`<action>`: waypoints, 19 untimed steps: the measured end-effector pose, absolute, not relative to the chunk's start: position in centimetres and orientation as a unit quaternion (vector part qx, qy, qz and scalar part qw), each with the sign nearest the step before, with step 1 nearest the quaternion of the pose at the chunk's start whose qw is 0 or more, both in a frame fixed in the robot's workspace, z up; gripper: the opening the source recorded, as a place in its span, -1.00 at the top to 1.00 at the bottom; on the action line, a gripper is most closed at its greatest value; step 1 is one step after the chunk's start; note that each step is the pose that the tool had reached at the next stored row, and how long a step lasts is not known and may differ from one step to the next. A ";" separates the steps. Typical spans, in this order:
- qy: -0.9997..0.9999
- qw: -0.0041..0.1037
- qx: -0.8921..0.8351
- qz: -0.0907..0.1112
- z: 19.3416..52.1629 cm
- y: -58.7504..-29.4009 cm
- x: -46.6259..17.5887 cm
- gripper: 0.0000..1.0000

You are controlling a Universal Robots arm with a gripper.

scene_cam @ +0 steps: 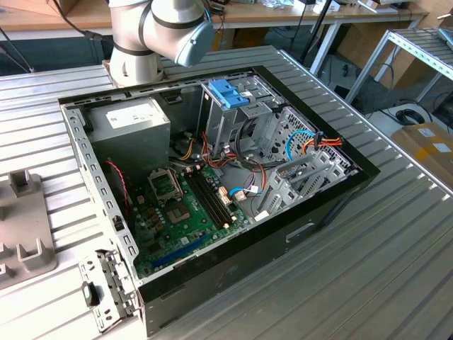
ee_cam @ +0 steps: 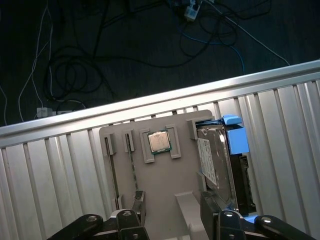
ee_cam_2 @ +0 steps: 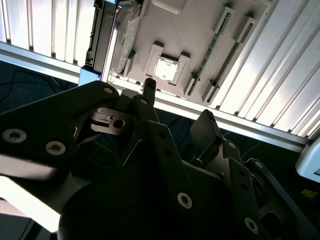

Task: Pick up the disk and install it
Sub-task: 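Pick up the disk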

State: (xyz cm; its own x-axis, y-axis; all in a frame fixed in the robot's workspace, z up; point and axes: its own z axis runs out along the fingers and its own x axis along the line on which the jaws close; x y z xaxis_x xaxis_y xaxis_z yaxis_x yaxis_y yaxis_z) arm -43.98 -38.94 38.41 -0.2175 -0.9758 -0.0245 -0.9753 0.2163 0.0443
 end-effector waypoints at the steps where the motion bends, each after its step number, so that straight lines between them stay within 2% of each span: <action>1: -0.780 0.004 0.625 -0.025 38.4 -38.9 -44.0 -0.11; 19: -0.780 0.004 0.625 -0.025 38.1 -38.9 -44.0 -0.11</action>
State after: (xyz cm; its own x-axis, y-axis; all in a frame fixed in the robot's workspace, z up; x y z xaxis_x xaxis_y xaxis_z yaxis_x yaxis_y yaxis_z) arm -43.98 -38.94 38.06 -0.2175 -0.9757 -0.0245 -0.9753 0.2163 0.0443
